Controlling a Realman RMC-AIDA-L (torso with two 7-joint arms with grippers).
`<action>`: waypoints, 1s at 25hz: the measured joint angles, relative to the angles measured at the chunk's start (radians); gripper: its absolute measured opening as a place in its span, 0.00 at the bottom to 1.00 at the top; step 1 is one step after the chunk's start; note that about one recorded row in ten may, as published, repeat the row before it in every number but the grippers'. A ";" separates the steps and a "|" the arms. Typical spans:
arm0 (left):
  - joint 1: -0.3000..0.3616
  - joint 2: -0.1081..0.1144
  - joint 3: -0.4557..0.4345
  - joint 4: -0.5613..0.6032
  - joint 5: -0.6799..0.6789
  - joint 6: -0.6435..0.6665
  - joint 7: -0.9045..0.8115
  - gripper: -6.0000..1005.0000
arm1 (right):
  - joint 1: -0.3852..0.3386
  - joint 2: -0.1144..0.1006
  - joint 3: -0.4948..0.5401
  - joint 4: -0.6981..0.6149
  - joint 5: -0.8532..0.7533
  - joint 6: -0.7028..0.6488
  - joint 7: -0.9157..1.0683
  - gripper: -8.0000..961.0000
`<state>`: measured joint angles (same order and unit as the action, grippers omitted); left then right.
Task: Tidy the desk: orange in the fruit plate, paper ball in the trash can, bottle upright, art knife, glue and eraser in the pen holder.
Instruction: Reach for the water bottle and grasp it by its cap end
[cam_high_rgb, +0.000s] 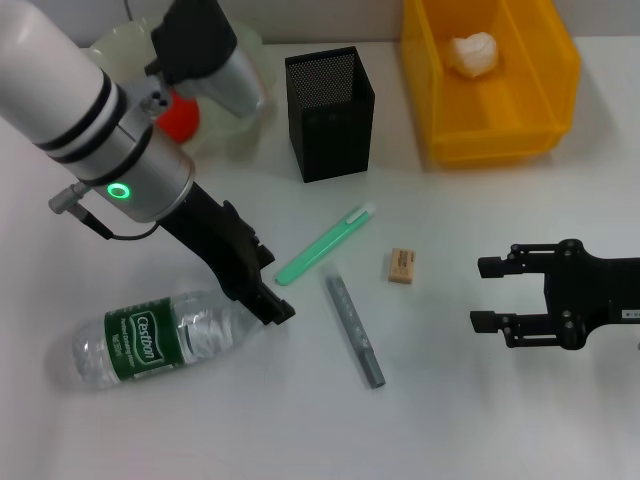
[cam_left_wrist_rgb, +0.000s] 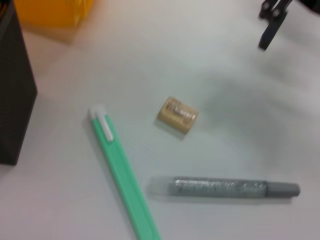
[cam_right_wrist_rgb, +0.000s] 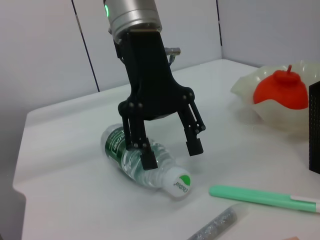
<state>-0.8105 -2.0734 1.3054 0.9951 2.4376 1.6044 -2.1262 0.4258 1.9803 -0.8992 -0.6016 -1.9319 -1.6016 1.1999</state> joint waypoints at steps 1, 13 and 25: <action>0.001 -0.001 0.017 -0.002 0.008 -0.010 -0.007 0.78 | 0.000 0.001 0.000 -0.001 0.000 0.002 0.000 0.72; 0.008 -0.004 0.112 -0.015 0.032 -0.062 -0.031 0.77 | 0.005 0.005 0.000 0.001 -0.002 0.006 0.001 0.72; 0.010 -0.005 0.154 -0.030 0.032 -0.108 -0.021 0.76 | 0.008 0.009 0.000 0.006 -0.002 0.018 0.001 0.72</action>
<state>-0.8009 -2.0787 1.4594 0.9656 2.4700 1.4967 -2.1467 0.4343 1.9889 -0.8989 -0.5958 -1.9342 -1.5839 1.2011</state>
